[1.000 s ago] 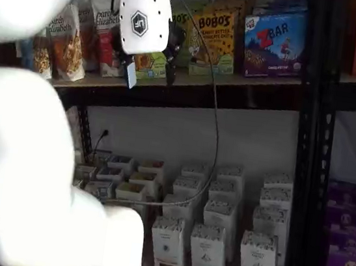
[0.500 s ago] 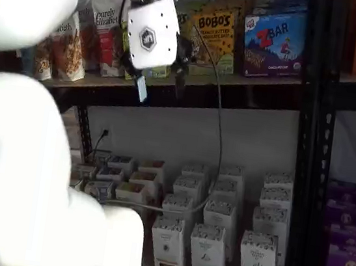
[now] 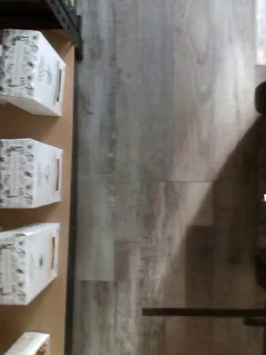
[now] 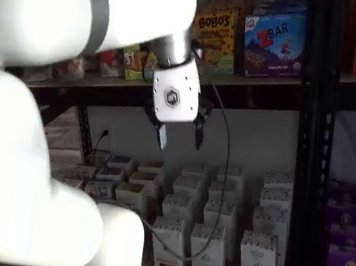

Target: Pick up the white box with a green strip in the middle, on the bottom shelf, the sixth box from the left

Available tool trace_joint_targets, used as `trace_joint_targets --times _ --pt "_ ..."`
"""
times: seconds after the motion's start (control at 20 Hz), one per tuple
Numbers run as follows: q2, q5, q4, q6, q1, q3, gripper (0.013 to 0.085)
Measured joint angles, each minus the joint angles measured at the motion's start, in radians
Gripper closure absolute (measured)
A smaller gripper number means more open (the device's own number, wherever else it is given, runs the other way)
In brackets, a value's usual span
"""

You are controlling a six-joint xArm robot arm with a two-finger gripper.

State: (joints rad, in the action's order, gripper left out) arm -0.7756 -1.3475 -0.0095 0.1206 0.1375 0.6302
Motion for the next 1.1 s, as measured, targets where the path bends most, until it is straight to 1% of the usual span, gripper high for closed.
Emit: trace_joint_targets --times 0.15,0.25,0.35,0.45,0.5,0.6,0.65,0.7,0.8,0.9,0.95,1.0,1.05,1.1 --pt "0.051 0.117 -0.004 0.030 0.032 -0.067 0.0130" --pt "0.102 0.219 -0.004 0.052 0.055 -0.111 0.0130" --pt "0.163 0.296 0.000 0.070 0.072 -0.133 0.0130" --pt "0.228 0.359 0.011 0.089 0.085 -0.143 0.0130" --pt "0.261 0.384 0.009 0.091 0.088 -0.144 0.0130" --pt "0.330 0.430 -0.010 0.081 0.089 -0.141 0.0130" --pt "0.357 0.466 -0.029 0.065 0.085 -0.145 0.0130" --pt "0.389 0.511 -0.035 0.058 0.083 -0.151 0.0130" --pt "0.445 0.590 -0.011 0.073 0.082 -0.159 0.0130" --pt "0.507 0.682 0.028 0.097 0.075 -0.168 0.0130" --pt "0.534 0.718 0.035 0.100 0.073 -0.169 0.0130" --pt "0.569 0.757 0.021 0.086 0.069 -0.168 0.0130" --pt "0.602 0.784 -0.006 0.060 0.066 -0.163 0.0130" --pt "0.637 0.800 -0.016 0.050 0.064 -0.154 0.0130"
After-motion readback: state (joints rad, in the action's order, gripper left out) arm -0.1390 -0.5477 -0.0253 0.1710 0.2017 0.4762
